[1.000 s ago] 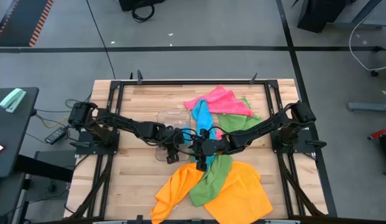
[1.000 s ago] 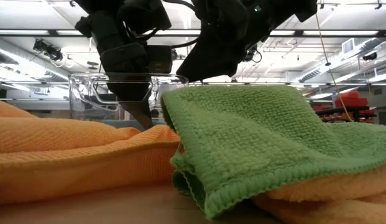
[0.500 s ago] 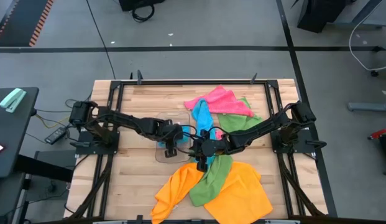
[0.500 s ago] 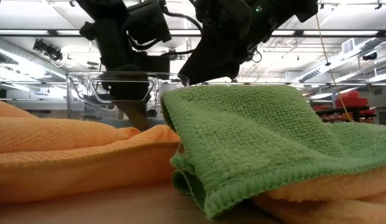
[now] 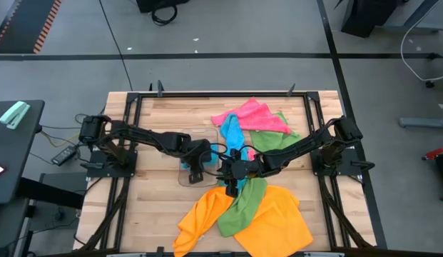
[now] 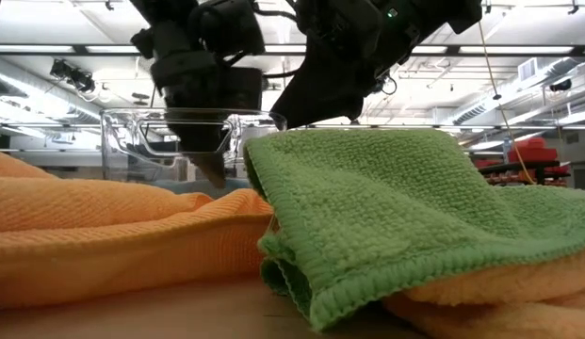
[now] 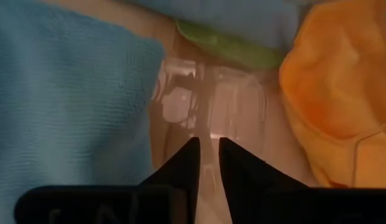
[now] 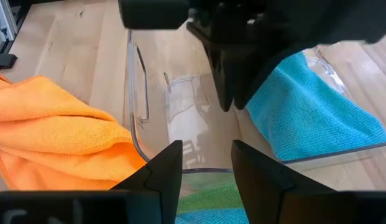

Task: Fold microfiber towels
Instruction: Put the left blue towel into the transparent bin

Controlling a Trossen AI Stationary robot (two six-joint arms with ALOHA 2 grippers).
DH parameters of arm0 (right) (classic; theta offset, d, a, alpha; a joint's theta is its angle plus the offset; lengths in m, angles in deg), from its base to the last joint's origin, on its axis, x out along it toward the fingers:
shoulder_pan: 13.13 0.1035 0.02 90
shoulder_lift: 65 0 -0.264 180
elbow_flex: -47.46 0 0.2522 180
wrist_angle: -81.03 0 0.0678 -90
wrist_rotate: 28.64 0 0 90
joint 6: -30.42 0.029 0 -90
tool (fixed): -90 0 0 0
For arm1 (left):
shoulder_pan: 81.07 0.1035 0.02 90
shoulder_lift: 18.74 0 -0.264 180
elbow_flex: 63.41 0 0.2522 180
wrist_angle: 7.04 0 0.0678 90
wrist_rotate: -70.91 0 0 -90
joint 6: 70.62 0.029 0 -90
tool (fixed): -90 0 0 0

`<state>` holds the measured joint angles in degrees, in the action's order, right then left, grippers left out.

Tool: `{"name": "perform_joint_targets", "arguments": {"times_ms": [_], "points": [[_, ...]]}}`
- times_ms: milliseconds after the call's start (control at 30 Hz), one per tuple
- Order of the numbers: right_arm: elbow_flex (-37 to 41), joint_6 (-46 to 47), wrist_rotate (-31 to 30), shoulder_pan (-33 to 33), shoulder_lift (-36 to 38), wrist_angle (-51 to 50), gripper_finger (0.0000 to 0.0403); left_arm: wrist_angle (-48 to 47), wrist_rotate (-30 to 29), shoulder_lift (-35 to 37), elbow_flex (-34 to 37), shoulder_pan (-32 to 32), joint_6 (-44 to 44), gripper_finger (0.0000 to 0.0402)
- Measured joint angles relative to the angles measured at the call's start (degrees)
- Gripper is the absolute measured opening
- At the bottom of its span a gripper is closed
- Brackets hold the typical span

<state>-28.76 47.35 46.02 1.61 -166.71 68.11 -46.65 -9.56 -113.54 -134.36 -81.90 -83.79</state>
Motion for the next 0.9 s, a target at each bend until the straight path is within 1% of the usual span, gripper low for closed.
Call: {"name": "perform_joint_targets", "arguments": {"times_ms": [133,200,333,467,567,667,700,733,867,900], "points": [[0.0,0.0,0.0,0.0,0.0,0.0,0.0147,-4.3,0.9,0.0,-4.1,0.8,0.4,0.0068],[0.0,0.3,0.0,0.0,0.0,0.0,0.0147,-5.8,1.9,0.1,-5.0,1.0,1.6,0.0067],[0.0,1.4,0.0,0.0,0.0,0.0,0.0147,-6.0,5.4,-0.1,-4.3,0.7,3.7,0.0059],[0.0,1.5,0.0,0.0,0.0,0.1,0.0147,-5.7,5.7,-1.5,-1.6,-0.1,3.6,0.0052],[0.0,1.4,0.0,0.0,0.0,0.5,0.0147,-5.6,4.2,-2.5,-0.5,-0.8,3.4,0.0052],[0.0,1.3,-0.3,0.0,0.0,0.5,0.0147,-5.2,-1.2,-3.7,-0.5,-2.1,2.8,0.0057],[0.0,1.3,-0.4,0.0,0.0,0.6,0.0147,-5.2,-2.1,-3.8,-0.5,-2.4,2.5,0.0058],[0.0,1.3,-0.4,0.0,0.0,0.6,0.0147,-4.8,-2.5,-4.3,-0.6,-2.8,2.0,0.0059],[0.0,1.3,-0.4,0.0,0.0,0.6,0.0147,-3.9,-0.9,-5.9,-0.8,-3.5,1.4,0.0051],[0.0,1.3,-0.4,0.0,0.0,0.6,0.0147,-3.8,-2.2,-6.0,-0.7,-3.6,1.7,0.0049]]}}
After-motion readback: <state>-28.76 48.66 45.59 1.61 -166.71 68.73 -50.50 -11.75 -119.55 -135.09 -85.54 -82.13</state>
